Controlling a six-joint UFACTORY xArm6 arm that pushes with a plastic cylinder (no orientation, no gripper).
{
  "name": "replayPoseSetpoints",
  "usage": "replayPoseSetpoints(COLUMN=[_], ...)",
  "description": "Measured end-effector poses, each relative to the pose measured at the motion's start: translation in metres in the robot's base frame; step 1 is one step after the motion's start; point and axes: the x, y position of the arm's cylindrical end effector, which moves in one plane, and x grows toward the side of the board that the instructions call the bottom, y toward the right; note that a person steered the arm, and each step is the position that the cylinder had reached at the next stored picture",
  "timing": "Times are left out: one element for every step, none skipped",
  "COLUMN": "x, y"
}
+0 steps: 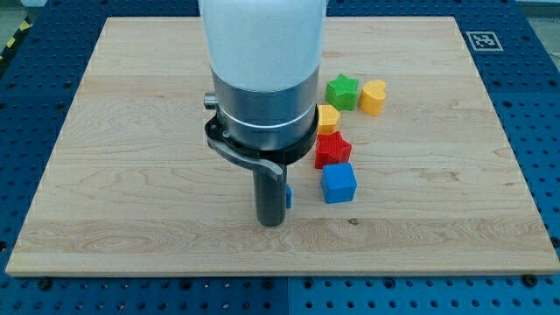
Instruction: Push the red star to the right side of the blue cube
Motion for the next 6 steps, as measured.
replayPoseSetpoints(x=[-0.003, 0.003, 0.015, 0.032, 0.026, -0.018], y=[0.000, 0.014, 0.060, 0.028, -0.048, -0.119])
